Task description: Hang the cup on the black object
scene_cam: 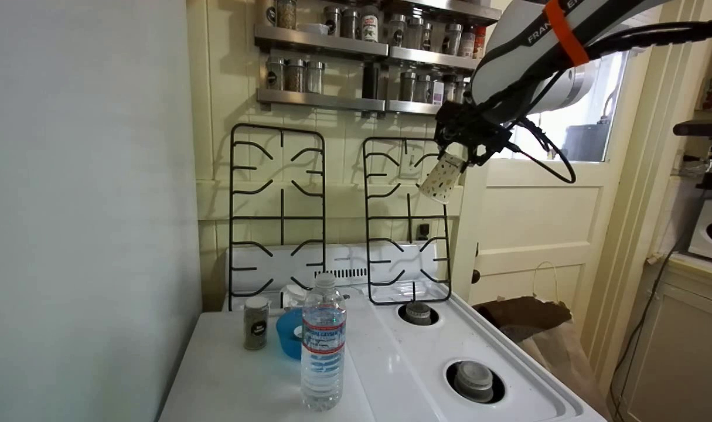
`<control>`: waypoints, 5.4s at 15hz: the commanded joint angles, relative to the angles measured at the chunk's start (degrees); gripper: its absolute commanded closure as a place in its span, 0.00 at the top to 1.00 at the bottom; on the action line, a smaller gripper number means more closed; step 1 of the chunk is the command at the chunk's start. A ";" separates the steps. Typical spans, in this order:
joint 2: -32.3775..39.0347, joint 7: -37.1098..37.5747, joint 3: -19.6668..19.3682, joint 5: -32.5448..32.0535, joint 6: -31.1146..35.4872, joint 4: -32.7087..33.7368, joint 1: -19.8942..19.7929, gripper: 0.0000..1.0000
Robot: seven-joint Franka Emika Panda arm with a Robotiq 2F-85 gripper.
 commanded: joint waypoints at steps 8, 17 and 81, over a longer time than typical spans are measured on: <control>2.17 18.14 9.81 -13.43 -4.74 3.57 -7.60 0.37; 7.46 32.66 5.07 -26.89 -13.87 10.15 -1.42 0.37; 14.76 23.17 -19.79 -30.01 -17.86 18.69 29.13 0.37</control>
